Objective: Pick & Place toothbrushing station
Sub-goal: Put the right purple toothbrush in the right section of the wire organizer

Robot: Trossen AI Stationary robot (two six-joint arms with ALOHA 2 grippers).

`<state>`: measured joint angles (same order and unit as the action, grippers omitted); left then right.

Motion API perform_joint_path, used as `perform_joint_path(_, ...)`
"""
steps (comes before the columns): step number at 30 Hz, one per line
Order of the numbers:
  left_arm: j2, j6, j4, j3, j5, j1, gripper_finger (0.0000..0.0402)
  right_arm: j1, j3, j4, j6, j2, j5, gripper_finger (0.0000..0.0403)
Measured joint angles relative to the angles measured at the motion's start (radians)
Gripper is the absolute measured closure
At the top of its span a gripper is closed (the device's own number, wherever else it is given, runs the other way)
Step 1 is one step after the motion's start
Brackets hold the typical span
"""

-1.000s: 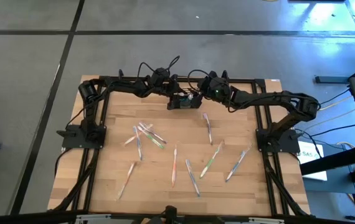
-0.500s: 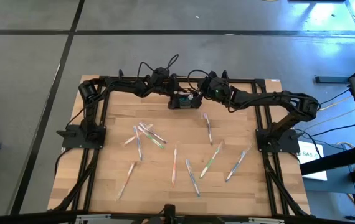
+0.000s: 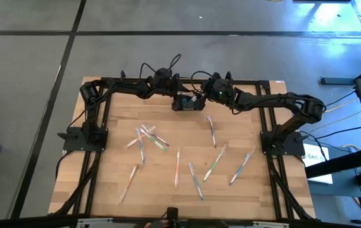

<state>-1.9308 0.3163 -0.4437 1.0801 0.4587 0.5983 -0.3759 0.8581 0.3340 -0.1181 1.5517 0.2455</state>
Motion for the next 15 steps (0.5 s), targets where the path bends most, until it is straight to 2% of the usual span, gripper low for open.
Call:
perform_joint_path(9, 0.019, -0.04, -0.029, 0.0, -0.02, 0.011, 0.0276, 0.0, 0.0, -0.012, -0.009, 0.0, 0.0, 0.0149)
perform_joint_path(15, 0.088, -0.044, -0.022, 0.0, -0.02, 0.017, 0.0276, 0.0, 0.0, -0.013, -0.022, 0.0, 0.0, 0.0149)
